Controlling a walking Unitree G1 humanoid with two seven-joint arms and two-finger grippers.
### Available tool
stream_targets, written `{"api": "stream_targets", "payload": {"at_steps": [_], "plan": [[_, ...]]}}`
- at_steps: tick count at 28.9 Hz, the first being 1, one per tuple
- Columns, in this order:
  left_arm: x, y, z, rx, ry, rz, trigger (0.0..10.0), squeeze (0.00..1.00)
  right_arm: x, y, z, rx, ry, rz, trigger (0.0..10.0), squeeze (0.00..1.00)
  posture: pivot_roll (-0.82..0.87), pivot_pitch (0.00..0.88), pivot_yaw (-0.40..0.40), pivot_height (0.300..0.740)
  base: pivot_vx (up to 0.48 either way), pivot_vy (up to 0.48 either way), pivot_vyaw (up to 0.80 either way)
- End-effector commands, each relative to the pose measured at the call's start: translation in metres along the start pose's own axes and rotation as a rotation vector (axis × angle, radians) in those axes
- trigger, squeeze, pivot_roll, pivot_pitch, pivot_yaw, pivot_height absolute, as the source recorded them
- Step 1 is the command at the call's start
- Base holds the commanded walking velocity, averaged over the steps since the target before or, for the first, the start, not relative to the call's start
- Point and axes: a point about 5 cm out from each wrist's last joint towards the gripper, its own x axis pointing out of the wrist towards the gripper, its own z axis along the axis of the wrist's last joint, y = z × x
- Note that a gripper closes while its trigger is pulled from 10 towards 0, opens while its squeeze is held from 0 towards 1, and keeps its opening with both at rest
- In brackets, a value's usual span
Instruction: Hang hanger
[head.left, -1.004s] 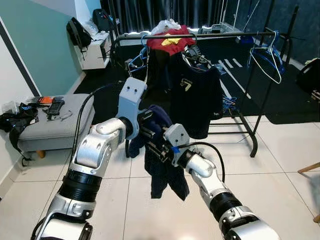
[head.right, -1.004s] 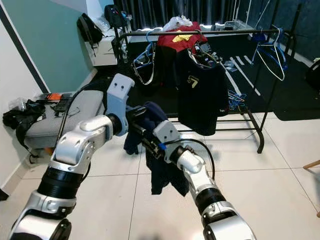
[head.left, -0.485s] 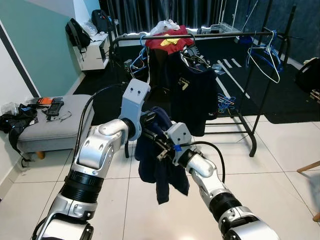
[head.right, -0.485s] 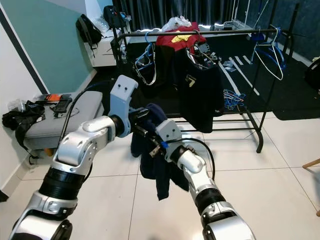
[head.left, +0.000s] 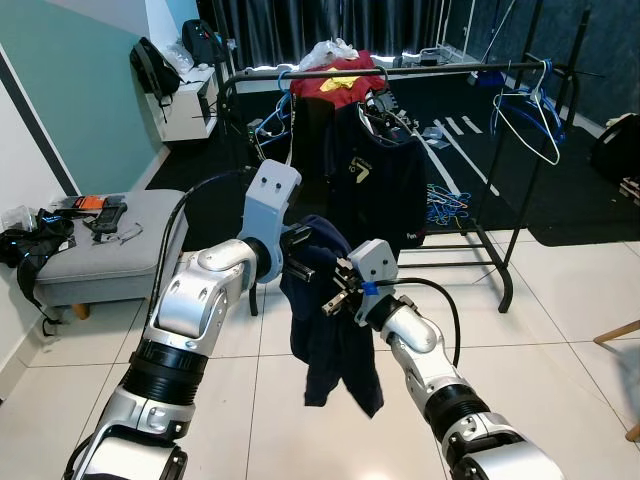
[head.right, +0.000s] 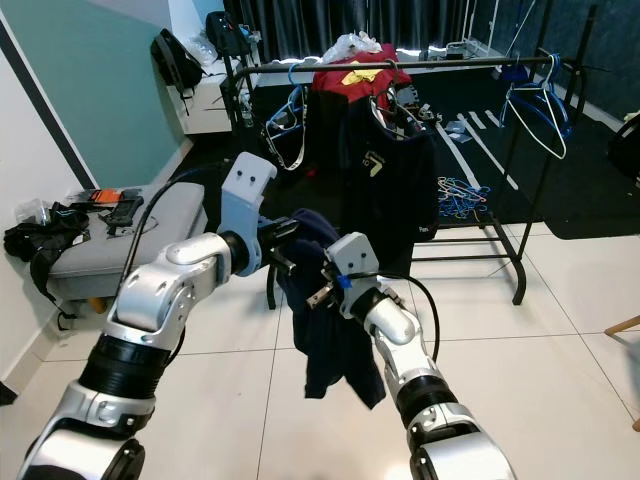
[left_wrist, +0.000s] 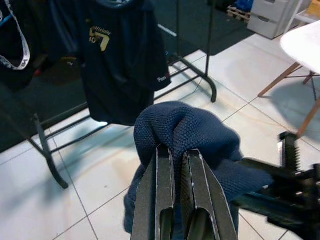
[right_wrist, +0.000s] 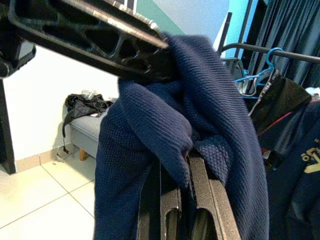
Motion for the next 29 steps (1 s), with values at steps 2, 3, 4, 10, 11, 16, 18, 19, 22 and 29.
{"api": "stream_targets", "payload": {"at_steps": [2, 3, 4, 10, 11, 16, 18, 19, 22, 29], "plan": [[-0.004, 0.020, -0.011, 0.040, 0.036, 0.096, 10.0, 0.00, -0.001, -0.003, 0.006, -0.005, -0.048, -0.014, 0.0, 0.00, -0.01, 0.000, 0.072, 0.740, 0.000, 0.000, 0.00], [-0.004, 0.020, -0.011, 0.040, 0.036, 0.096, 10.0, 0.00, -0.001, -0.003, 0.006, -0.005, -0.048, -0.014, 0.0, 0.00, -0.01, 0.000, 0.072, 0.740, 0.000, 0.000, 0.00], [-0.006, 0.027, -0.023, 0.076, 0.074, 0.129, 10.0, 0.00, -0.001, -0.003, 0.008, -0.005, -0.066, -0.021, 0.0, 0.00, -0.01, 0.000, 0.071, 0.740, 0.000, 0.000, 0.00], [-0.023, 0.052, -0.065, 0.121, 0.168, 0.260, 10.0, 0.00, -0.014, 0.003, 0.005, 0.019, -0.084, -0.007, 0.0, 0.00, 0.00, 0.000, 0.077, 0.740, 0.000, 0.000, 0.00], [-0.026, 0.055, -0.069, 0.113, 0.174, 0.274, 10.0, 0.00, -0.017, 0.005, 0.004, 0.022, -0.083, 0.004, 0.0, 0.00, 0.00, 0.000, 0.078, 0.740, 0.000, 0.000, 0.00], [-0.027, 0.057, -0.070, 0.100, 0.170, 0.280, 10.0, 0.00, -0.020, 0.006, 0.003, 0.032, -0.084, 0.012, 0.0, 0.00, 0.01, 0.000, 0.079, 0.740, 0.000, 0.000, 0.00], [-0.030, 0.060, -0.073, 0.106, 0.175, 0.284, 10.0, 0.00, -0.023, 0.007, 0.003, 0.045, -0.082, 0.035, 0.0, 0.00, 0.02, 0.000, 0.077, 0.740, 0.000, 0.000, 0.00], [-0.031, 0.062, -0.074, 0.111, 0.178, 0.286, 10.0, 0.00, -0.026, 0.007, 0.004, 0.055, -0.081, 0.051, 0.0, 0.00, 0.02, 0.000, 0.078, 0.740, 0.000, 0.000, 0.00], [-0.033, 0.065, -0.078, 0.115, 0.190, 0.297, 10.0, 0.00, -0.029, 0.005, 0.005, 0.063, -0.071, 0.075, 0.0, 0.00, 0.01, 0.000, 0.083, 0.740, 0.000, 0.000, 0.00], [-0.034, 0.071, -0.082, 0.111, 0.192, 0.332, 10.0, 0.00, -0.038, -0.004, 0.003, 0.069, -0.031, 0.087, 0.0, 0.00, 0.01, 0.000, 0.085, 0.740, 0.000, 0.000, 0.00]]}}
